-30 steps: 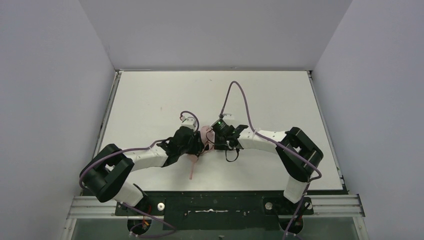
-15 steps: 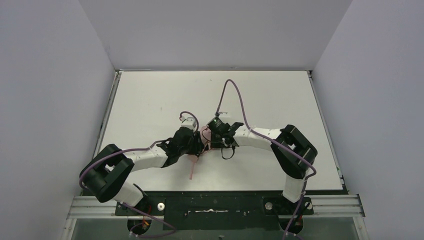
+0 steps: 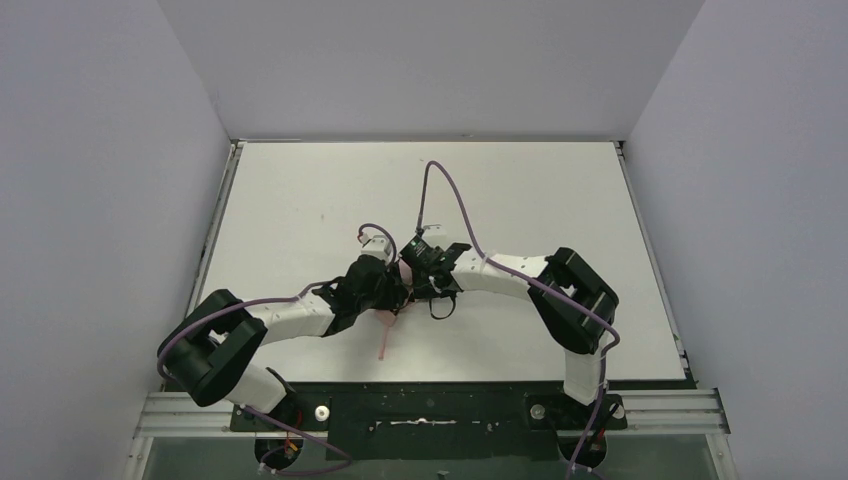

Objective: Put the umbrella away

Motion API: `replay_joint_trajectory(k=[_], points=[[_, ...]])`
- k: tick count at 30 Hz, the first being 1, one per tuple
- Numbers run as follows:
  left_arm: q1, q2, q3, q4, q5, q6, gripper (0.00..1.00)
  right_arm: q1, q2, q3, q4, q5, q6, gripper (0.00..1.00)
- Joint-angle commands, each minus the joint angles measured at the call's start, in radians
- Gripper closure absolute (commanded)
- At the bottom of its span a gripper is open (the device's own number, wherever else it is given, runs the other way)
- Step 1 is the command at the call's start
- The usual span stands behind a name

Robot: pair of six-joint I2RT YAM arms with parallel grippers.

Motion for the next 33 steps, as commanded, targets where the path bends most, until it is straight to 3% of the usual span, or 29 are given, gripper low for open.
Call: replay_joint_trajectory(k=[1, 11, 14, 25, 33], points=[[-0.007, -0.001, -0.033, -0.104, -0.012, 0.004, 1.00, 0.021, 0.046, -0.029, -0.089, 0.000, -0.009, 0.65], [-0.007, 0.003, -0.024, -0.115, -0.007, 0.005, 1.00, 0.013, 0.075, -0.086, -0.044, -0.074, -0.034, 0.86], [-0.007, 0.001, -0.022, -0.119, -0.008, 0.005, 1.00, 0.006, 0.075, -0.096, -0.016, -0.105, -0.035, 1.00], [-0.007, 0.008, -0.019, -0.142, -0.033, 0.003, 1.00, -0.045, 0.004, -0.096, 0.013, -0.082, -0.079, 1.00], [-0.004, 0.004, 0.003, -0.180, -0.069, 0.008, 1.00, -0.080, -0.082, -0.201, -0.003, -0.059, -0.120, 1.00]])
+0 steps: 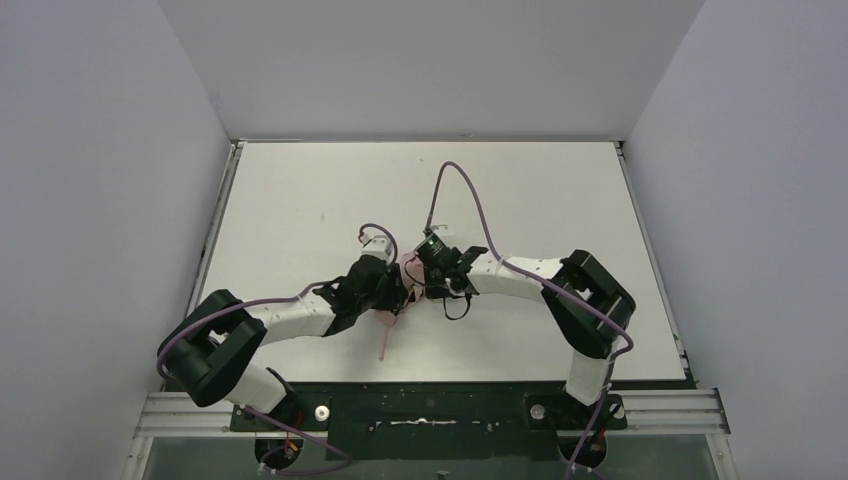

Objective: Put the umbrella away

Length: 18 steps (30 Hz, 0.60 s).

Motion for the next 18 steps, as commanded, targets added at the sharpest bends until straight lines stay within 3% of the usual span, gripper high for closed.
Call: replay_joint_trajectory(k=[1, 18], points=[[0.001, 0.010, -0.001, -0.158, -0.054, 0.012, 1.00, -0.030, -0.035, -0.104, -0.131, 0.040, -0.049, 1.00], [-0.002, 0.020, 0.014, -0.181, -0.078, 0.043, 1.00, -0.100, -0.267, -0.270, -0.085, 0.033, -0.029, 1.00]])
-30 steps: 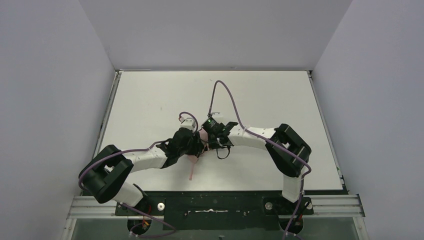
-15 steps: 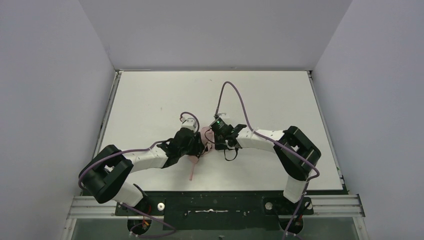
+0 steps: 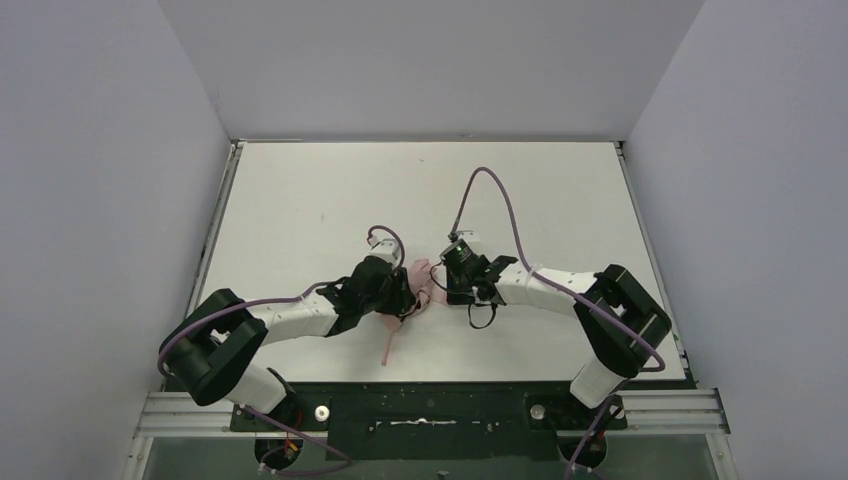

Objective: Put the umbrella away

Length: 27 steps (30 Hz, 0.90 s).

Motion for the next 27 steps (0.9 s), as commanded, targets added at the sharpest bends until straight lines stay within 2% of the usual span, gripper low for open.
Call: replay_joint_trajectory(k=[1, 14, 27], points=[[0.022, 0.011, -0.007, -0.157, -0.147, 0.044, 1.00, -0.048, -0.110, -0.081, -0.103, 0.029, -0.030, 1.00], [0.017, 0.043, 0.000, -0.139, -0.131, 0.087, 1.00, -0.127, -0.335, -0.154, 0.070, -0.160, 0.060, 1.00], [-0.045, 0.100, 0.049, -0.175, -0.162, 0.109, 1.00, -0.198, -0.377, -0.176, 0.374, -0.375, 0.185, 1.00]])
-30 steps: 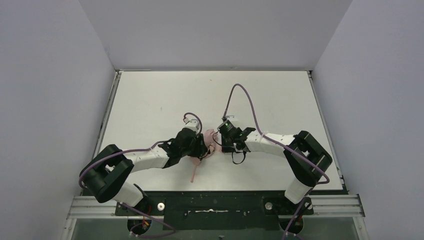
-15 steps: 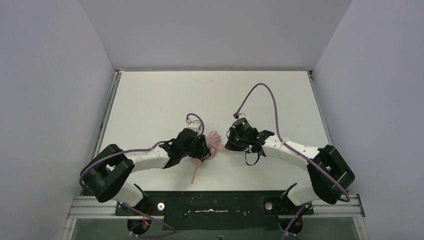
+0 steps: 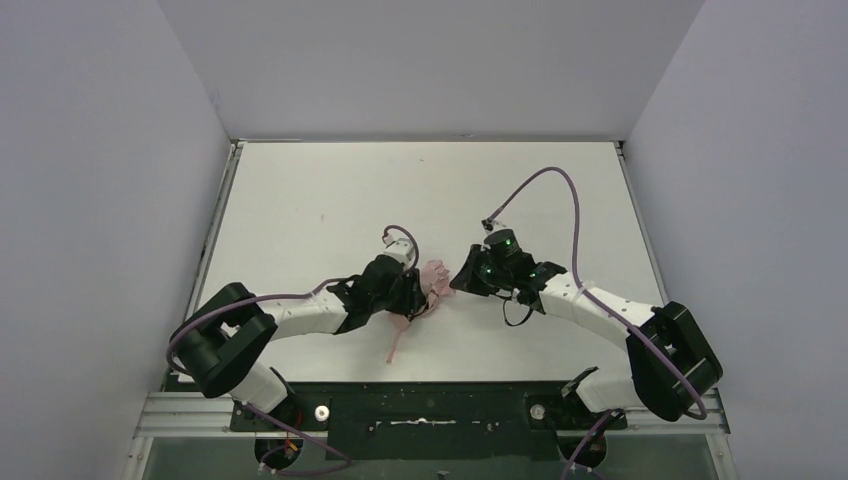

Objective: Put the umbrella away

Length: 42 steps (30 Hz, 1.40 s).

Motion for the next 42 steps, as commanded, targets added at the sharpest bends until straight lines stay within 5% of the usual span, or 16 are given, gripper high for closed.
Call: replay_joint_trajectory(k=[1, 13, 42], points=[[-0.010, 0.060, 0.001, -0.185, -0.196, 0.063, 1.00, -0.033, -0.068, 0.002, 0.238, -0.085, 0.098, 1.00], [-0.107, 0.136, 0.032, -0.184, -0.225, 0.089, 1.00, -0.045, 0.013, 0.002, 0.467, -0.120, 0.262, 1.00], [-0.213, 0.193, 0.053, -0.119, -0.130, 0.206, 1.00, -0.052, 0.212, 0.065, 0.384, 0.033, 0.294, 1.00]])
